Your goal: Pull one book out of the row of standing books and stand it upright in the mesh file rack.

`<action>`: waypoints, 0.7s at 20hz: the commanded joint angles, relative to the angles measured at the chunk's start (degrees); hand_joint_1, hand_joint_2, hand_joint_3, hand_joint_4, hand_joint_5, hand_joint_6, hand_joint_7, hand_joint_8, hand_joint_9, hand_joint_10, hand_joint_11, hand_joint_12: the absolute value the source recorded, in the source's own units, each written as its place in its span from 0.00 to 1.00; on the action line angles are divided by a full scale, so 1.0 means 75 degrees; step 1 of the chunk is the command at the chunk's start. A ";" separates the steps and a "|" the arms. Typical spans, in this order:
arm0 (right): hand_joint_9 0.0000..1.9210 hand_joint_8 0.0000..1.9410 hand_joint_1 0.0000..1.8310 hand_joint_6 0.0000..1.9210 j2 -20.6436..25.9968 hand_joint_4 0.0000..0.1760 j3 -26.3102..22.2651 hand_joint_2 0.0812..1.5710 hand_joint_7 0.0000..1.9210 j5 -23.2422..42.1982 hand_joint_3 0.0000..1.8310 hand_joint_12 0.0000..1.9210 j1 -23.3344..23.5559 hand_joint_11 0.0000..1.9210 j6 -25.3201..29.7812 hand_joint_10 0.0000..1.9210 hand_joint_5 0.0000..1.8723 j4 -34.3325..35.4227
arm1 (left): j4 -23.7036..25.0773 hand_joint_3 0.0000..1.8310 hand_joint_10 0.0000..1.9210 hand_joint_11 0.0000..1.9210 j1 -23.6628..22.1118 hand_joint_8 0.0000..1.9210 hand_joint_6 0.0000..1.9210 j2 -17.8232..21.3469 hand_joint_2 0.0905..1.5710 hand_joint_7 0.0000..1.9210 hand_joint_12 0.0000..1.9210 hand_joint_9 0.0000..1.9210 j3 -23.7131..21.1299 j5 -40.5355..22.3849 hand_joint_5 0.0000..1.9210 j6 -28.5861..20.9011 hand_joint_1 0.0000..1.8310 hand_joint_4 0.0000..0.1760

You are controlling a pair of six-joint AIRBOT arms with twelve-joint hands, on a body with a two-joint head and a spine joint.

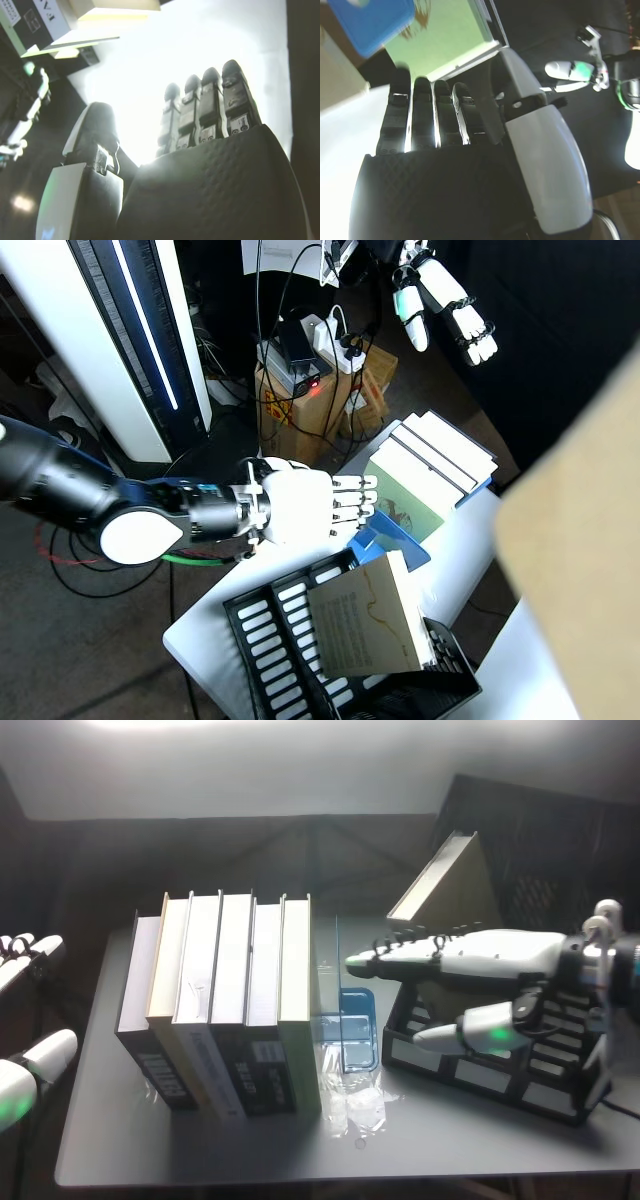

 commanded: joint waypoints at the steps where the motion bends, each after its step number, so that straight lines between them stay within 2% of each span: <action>1: 0.00 0.00 0.46 0.00 -0.0088 0.02 0.0124 0.84 0.00 0.0591 0.00 0.13 -0.0041 0.00 0.0088 0.00 0.00 0.0320 | -0.0028 0.00 0.00 0.00 -0.0001 0.00 0.00 0.0041 0.92 0.04 0.00 0.01 0.0045 -0.0903 0.07 -0.0027 0.18 0.22; 3: 0.01 0.00 0.48 0.00 -0.0331 0.00 0.0397 0.82 0.00 0.0516 0.00 0.17 -0.0115 0.00 0.0109 0.00 0.00 0.0453 | -0.0024 0.00 0.00 0.00 -0.0001 0.00 0.00 0.0043 0.92 0.04 0.00 0.00 0.0047 -0.0897 0.07 -0.0027 0.20 0.18; 4: 0.00 0.00 0.50 0.00 -0.0481 0.00 0.0570 0.84 0.00 0.0458 0.00 0.04 -0.0160 0.00 0.0130 0.00 0.00 0.0528 | -0.0020 0.00 0.00 0.00 -0.0001 0.00 0.00 0.0045 0.92 0.03 0.00 0.00 0.0049 -0.0895 0.07 -0.0027 0.21 0.18; 5: 0.00 0.00 0.49 0.00 -0.0562 0.00 0.0669 0.83 0.00 0.0412 0.00 0.01 -0.0191 0.00 0.0149 0.00 0.00 0.0573 | -0.0018 0.00 0.00 0.00 -0.0001 0.00 0.00 0.0045 0.92 0.04 0.00 0.00 0.0051 -0.0893 0.07 -0.0027 0.21 0.20; 8: 0.00 0.00 0.47 0.00 -0.0799 0.00 0.0965 0.81 0.00 0.0196 0.00 0.00 -0.0362 0.00 0.0152 0.00 0.00 0.0799 | 0.0002 0.00 0.00 0.00 -0.0002 0.00 0.00 0.0041 0.92 0.04 0.00 0.00 0.0065 -0.0872 0.07 -0.0027 0.21 0.22; 11: 0.00 0.00 0.51 0.00 -0.1040 0.00 0.1231 0.82 0.00 -0.0097 0.00 0.00 -0.0460 0.00 0.0178 0.00 0.00 0.0854 | 0.0012 0.00 0.00 0.01 -0.0003 0.00 0.00 0.0038 0.92 0.03 0.00 0.00 0.0070 -0.0877 0.07 -0.0028 0.21 0.17; 12: 0.00 0.00 0.50 0.00 -0.1123 0.00 0.1323 0.83 0.00 -0.0191 0.00 0.09 -0.0474 0.00 0.0191 0.00 0.00 0.0854 | 0.0019 0.00 0.00 0.01 -0.0004 0.00 0.00 0.0038 0.92 0.03 0.00 0.00 0.0074 -0.0881 0.07 -0.0030 0.21 0.16; 13: 0.00 0.00 0.50 0.00 -0.1199 0.00 0.1417 0.84 0.00 -0.0260 0.00 0.12 -0.0491 0.00 0.0244 0.00 0.00 0.0855 | 0.0029 0.00 0.00 0.02 -0.0005 0.00 0.00 0.0036 0.92 0.03 0.01 0.01 0.0081 -0.0880 0.07 -0.0037 0.21 0.13; 14: 0.01 0.00 0.50 0.00 -0.1282 0.01 0.1526 0.85 0.00 -0.0344 0.00 0.17 -0.0498 0.00 0.0283 0.00 0.00 0.0855 | 0.0038 0.00 0.00 0.01 -0.0006 0.00 0.00 0.0034 0.92 0.03 0.01 0.01 0.0084 -0.0879 0.07 -0.0040 0.20 0.17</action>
